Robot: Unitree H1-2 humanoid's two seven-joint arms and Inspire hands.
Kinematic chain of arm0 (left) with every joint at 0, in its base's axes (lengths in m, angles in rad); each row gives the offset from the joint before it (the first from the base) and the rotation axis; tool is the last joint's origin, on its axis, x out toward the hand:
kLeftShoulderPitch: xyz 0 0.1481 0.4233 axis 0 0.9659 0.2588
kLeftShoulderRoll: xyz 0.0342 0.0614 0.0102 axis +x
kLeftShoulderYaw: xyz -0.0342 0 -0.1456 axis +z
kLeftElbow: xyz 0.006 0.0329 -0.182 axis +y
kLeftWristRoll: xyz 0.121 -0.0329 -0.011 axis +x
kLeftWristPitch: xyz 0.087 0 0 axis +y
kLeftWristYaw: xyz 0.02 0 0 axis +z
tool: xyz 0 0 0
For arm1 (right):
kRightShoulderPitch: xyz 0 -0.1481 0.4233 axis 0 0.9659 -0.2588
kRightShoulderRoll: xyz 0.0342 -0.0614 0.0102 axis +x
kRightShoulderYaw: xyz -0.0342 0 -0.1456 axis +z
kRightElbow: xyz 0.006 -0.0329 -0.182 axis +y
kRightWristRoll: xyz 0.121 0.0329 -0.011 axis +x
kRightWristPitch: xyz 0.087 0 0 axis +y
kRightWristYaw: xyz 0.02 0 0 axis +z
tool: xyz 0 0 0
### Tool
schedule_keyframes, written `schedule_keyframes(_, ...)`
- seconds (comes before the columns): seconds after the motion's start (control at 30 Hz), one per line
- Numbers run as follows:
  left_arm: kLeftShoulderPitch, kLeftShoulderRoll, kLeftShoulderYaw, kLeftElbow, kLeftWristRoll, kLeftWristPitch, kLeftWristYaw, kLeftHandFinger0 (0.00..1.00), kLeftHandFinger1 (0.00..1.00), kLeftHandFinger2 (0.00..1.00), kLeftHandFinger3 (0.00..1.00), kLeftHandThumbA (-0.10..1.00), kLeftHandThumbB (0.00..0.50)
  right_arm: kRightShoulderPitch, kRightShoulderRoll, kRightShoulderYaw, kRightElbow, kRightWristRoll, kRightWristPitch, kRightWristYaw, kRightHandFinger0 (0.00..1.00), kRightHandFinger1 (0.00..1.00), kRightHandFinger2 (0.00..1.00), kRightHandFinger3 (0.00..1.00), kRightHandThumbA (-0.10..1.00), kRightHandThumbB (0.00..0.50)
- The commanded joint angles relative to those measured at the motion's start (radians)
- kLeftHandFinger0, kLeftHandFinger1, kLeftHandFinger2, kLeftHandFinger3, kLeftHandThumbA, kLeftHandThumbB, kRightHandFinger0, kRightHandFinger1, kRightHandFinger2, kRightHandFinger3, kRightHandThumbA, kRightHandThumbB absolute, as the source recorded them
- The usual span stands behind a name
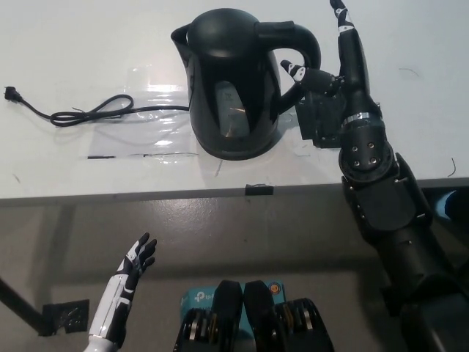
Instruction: Use the right hand to grab the handle of the kettle from the base and place it on the right side
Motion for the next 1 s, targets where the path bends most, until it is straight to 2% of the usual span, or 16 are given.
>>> schedule_keyframes(0.0,-0.011,0.016,0.001,-0.023,-0.002,-0.037,-0.007,1.00,1.00,1.00,1.00,1.00,0.500,-0.077,-0.006,0.011,0.014,-0.012,-0.036,-0.052,1.00,1.00,1.00,1.00,0.88,0.234)
schedule_keyframes(0.07,-0.011,0.017,0.000,-0.020,-0.003,-0.037,-0.009,1.00,1.00,1.00,1.00,1.00,0.500,-0.086,-0.007,0.017,0.026,-0.014,-0.048,-0.061,1.00,1.00,1.00,1.00,0.85,0.219)
schedule_keyframes(0.37,-0.011,0.013,0.000,-0.019,-0.008,-0.037,-0.010,1.00,1.00,1.00,1.00,1.00,0.500,-0.153,-0.004,0.061,0.168,-0.040,-0.127,-0.139,1.00,1.00,1.00,1.00,0.80,0.246)
schedule_keyframes(0.6,-0.014,0.016,0.003,-0.022,-0.010,-0.037,-0.013,1.00,1.00,1.00,1.00,1.00,0.500,-0.210,0.007,0.086,0.253,-0.040,-0.139,-0.178,1.00,1.00,1.00,1.00,0.78,0.217)
schedule_keyframes(0.67,-0.015,0.016,0.003,-0.020,-0.012,-0.037,-0.014,1.00,1.00,1.00,1.00,1.00,0.500,-0.226,0.014,0.086,0.276,-0.033,-0.139,-0.185,1.00,1.00,1.00,1.00,0.72,0.205)
schedule_keyframes(0.73,-0.014,0.016,0.002,-0.021,-0.011,-0.037,-0.015,1.00,1.00,1.00,1.00,1.00,0.500,-0.253,0.025,0.079,0.319,-0.019,-0.145,-0.204,1.00,1.00,1.00,1.00,0.54,0.195)
schedule_keyframes(0.77,-0.015,0.016,0.001,-0.020,-0.010,-0.037,-0.014,1.00,1.00,1.00,1.00,1.00,0.500,-0.267,0.030,0.077,0.343,-0.018,-0.149,-0.223,1.00,1.00,1.00,1.00,0.41,0.195)
schedule_keyframes(0.8,-0.015,0.016,0.001,-0.019,-0.008,-0.037,-0.013,1.00,1.00,1.00,1.00,1.00,0.500,-0.282,0.036,0.079,0.367,-0.021,-0.143,-0.248,0.79,0.80,0.94,1.00,0.22,0.187)
schedule_keyframes(0.83,-0.015,0.016,0.002,-0.018,-0.006,-0.037,-0.012,1.00,1.00,1.00,1.00,1.00,0.500,-0.295,0.039,0.084,0.386,-0.029,-0.133,-0.269,0.58,0.68,0.88,0.97,0.08,0.206)
schedule_keyframes(0.87,-0.015,0.014,0.003,-0.018,-0.008,-0.037,-0.011,1.00,1.00,1.00,1.00,1.00,0.500,-0.307,0.041,0.099,0.408,-0.049,-0.119,-0.303,0.39,0.49,0.71,0.74,-0.05,0.219)
schedule_keyframes(0.9,-0.014,0.014,0.004,-0.018,-0.010,-0.037,-0.012,1.00,1.00,1.00,1.00,1.00,0.500,-0.316,0.042,0.111,0.424,-0.063,-0.106,-0.324,0.21,0.33,0.54,0.56,-0.10,0.219)
schedule_keyframes(0.93,-0.016,0.015,0.004,-0.019,-0.012,-0.037,-0.013,1.00,1.00,1.00,1.00,1.00,0.500,-0.327,0.041,0.132,0.445,-0.083,-0.096,-0.347,0.09,0.20,0.33,0.37,-0.10,0.223)
schedule_keyframes(0.97,-0.017,0.015,0.004,-0.020,-0.017,-0.037,-0.017,1.00,1.00,1.00,1.00,1.00,0.500,-0.338,0.039,0.158,0.468,-0.105,-0.088,-0.372,0.01,0.03,0.21,0.26,-0.10,0.219)
